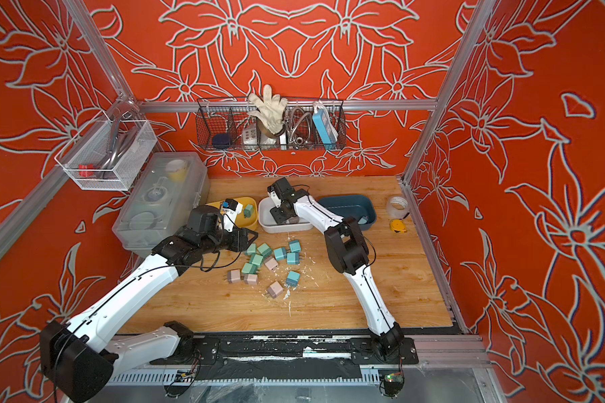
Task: Place the plugs by color into the storage box
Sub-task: Place the plug in the storage box, then pick up the plug from the center of the board.
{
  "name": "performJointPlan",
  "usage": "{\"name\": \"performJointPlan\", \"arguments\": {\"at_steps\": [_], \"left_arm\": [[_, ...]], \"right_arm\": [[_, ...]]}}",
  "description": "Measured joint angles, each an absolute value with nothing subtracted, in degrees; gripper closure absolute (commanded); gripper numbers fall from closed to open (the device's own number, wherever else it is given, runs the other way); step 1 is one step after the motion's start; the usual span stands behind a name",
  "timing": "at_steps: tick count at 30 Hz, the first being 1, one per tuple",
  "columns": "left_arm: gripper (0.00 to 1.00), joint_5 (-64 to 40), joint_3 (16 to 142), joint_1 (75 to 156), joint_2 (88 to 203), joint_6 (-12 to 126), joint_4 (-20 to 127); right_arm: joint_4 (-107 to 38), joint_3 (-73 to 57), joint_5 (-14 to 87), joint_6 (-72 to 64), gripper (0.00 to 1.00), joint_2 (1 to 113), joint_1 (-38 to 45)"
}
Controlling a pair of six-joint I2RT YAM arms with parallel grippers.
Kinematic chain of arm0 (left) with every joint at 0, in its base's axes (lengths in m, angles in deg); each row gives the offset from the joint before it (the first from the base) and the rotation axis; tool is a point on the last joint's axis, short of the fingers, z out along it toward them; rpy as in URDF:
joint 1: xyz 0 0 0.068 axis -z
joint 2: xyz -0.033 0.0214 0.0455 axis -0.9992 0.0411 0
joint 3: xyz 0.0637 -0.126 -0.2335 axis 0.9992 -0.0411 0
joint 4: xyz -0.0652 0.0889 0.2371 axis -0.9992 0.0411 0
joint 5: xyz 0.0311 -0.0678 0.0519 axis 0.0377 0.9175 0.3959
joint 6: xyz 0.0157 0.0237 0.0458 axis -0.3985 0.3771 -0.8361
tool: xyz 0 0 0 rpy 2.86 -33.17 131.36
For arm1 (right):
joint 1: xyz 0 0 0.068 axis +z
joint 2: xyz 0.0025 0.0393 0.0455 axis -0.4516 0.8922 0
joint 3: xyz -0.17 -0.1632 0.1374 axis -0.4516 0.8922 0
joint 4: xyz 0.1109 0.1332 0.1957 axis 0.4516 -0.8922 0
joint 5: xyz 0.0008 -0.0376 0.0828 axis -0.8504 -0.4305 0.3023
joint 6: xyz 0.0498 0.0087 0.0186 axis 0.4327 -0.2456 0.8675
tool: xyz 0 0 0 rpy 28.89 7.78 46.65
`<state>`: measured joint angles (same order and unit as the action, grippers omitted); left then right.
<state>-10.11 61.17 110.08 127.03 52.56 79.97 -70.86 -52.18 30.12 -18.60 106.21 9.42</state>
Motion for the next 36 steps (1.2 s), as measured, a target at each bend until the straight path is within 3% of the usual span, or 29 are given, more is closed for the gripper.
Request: {"name": "performJointPlan", "arguments": {"at_steps": [14, 28, 36], "left_arm": [[0.42, -9.5, 60.3, 110.1, 126.0, 52.5, 80.0], [0.44, -6.7, 58.4, 110.4, 123.5, 55.1, 79.2], [0.43, -10.2, 58.3, 122.5, 127.2, 55.1, 84.3]], "right_arm": [[-68.0, -42.7, 31.3, -17.4, 0.50, 94.5, 9.4], [-59.1, -12.3, 31.6, -14.8, 0.57, 68.1, 9.4], [-54.7, 7.4, 32.6, -11.5, 0.57, 57.4, 9.4]]}}
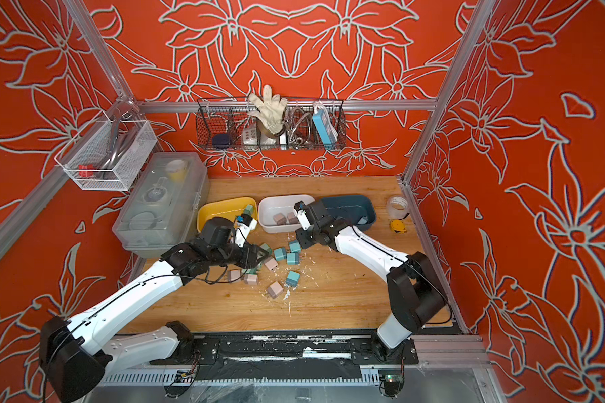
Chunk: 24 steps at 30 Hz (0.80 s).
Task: Place the plugs by color into the storage box
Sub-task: Pick up the plug from the center of the board.
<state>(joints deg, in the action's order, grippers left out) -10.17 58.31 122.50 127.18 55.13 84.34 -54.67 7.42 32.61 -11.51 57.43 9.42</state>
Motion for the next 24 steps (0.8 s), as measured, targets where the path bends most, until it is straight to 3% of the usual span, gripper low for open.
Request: {"name": "performJointPlan", "arguments": {"at_steps": [8, 17, 24], "left_arm": [[0.44, -16.8, 52.9, 132.3, 128.1, 56.1, 85.4], [0.45, -19.0, 46.3, 133.0, 129.3, 60.7, 80.6], [0.44, -19.5, 46.6, 133.1, 132.3, 61.6, 77.1]], "right_arm": [[-52.9, 24.2, 36.4, -8.5, 0.47, 47.0, 9.4], [-52.7, 28.6, 36.8, -8.1, 0.41, 40.3, 9.4], [-51.7, 28.6, 36.2, -8.7, 0.40, 41.4, 9.4]]}}
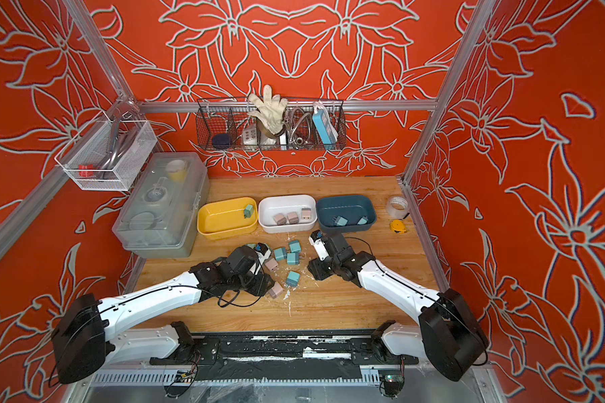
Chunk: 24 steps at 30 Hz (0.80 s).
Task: Place the plugs by color into the storage box
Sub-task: Pick up the plug from the center of the board.
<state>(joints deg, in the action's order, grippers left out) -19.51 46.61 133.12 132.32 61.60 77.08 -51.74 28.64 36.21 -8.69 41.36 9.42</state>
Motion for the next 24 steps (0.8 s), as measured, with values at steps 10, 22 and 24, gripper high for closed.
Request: {"name": "performJointPlan", "arguments": {"at_steps": [10, 22, 24], "left_arm": [[0.38, -20.0, 53.3, 137.6, 143.2, 60.9, 75.9], [0.34, -23.1, 64.3, 139.5, 156.4, 56.8, 78.7], [0.35, -23.2, 64.3, 139.5, 156.4, 56.6, 79.2]], "right_arm": [[-50.2, 31.0, 31.8, -8.4, 0.38, 39.2, 9.4], [-47.9, 39.5, 19.6, -7.5, 0.15, 26.0, 9.4], [-47.8, 39.7, 19.1, -7.5, 0.15, 25.6, 9.4]]}}
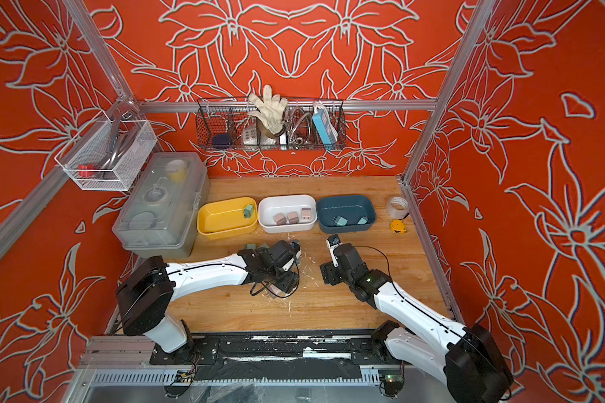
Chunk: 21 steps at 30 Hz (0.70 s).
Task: Place the plugs by color into the storage box
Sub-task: Pick up the plug from the center of the board.
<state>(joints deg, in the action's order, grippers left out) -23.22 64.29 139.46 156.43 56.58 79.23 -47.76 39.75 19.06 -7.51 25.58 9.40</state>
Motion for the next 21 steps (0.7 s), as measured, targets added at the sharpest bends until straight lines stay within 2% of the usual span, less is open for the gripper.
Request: {"name": "performJointPlan", "arguments": {"at_steps": [21], "left_arm": [[0.44, -20.7, 66.2, 139.5, 161.9, 55.7, 80.5]], "right_arm": [[-46.3, 39.7, 17.4, -7.5, 0.14, 26.4, 9.4]]}}
